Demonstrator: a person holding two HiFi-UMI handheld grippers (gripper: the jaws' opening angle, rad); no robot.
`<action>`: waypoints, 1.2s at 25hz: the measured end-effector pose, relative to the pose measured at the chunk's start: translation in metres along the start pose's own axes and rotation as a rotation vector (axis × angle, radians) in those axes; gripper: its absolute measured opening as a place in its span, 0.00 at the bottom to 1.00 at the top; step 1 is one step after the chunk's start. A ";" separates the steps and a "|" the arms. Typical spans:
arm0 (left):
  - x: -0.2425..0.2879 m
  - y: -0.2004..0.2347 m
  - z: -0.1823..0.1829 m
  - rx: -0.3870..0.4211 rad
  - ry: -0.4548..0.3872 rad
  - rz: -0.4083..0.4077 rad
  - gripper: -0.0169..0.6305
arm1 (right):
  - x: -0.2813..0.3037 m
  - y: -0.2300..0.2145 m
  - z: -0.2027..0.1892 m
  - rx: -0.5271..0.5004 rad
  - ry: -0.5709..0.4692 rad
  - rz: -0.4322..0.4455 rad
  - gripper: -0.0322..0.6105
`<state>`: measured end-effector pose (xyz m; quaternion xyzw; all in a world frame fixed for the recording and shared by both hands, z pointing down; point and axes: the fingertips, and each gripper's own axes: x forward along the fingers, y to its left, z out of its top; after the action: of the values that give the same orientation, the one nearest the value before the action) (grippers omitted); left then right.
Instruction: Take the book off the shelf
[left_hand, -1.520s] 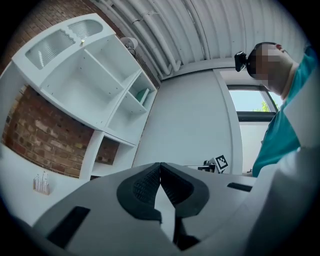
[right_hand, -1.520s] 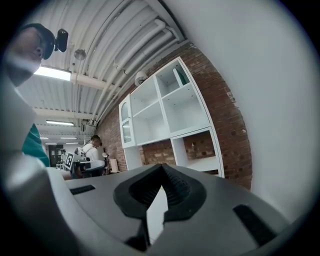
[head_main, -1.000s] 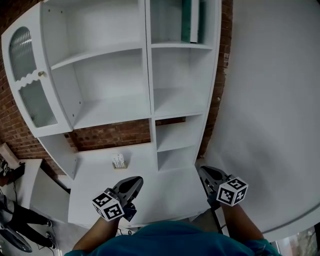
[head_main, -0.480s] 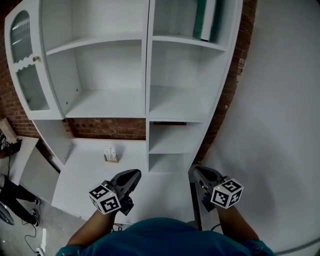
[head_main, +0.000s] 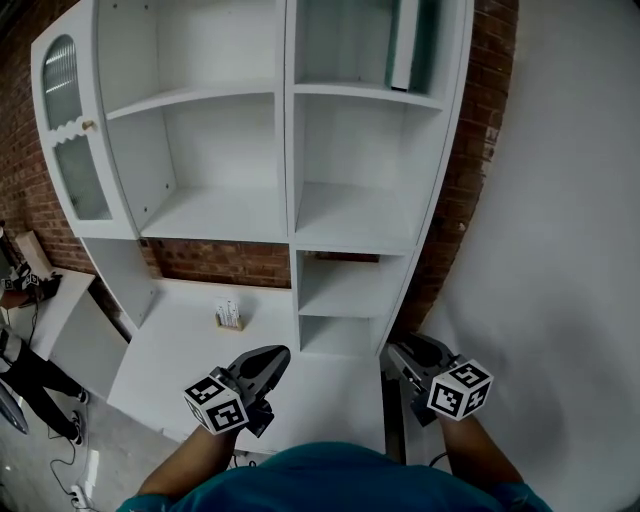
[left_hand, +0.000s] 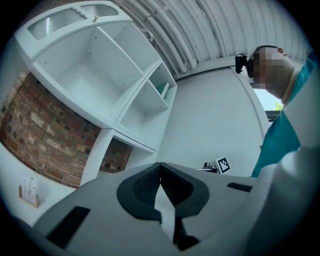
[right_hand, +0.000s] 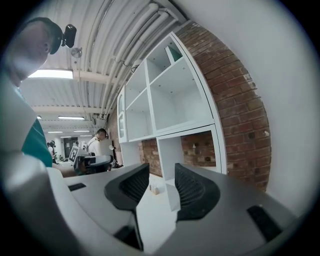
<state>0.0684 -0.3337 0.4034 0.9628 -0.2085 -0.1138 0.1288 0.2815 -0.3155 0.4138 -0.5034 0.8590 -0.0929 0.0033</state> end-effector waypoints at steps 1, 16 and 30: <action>-0.002 0.001 0.004 0.008 -0.001 -0.002 0.05 | 0.000 0.001 0.002 0.002 -0.009 -0.012 0.32; -0.002 -0.028 0.165 0.258 -0.139 -0.131 0.05 | 0.001 0.033 0.154 -0.115 -0.209 -0.142 0.38; 0.023 -0.067 0.299 0.400 -0.232 -0.190 0.05 | 0.001 0.057 0.316 -0.257 -0.333 -0.238 0.42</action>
<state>0.0320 -0.3452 0.0982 0.9649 -0.1487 -0.1915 -0.1004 0.2631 -0.3389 0.0945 -0.6057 0.7861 0.1019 0.0698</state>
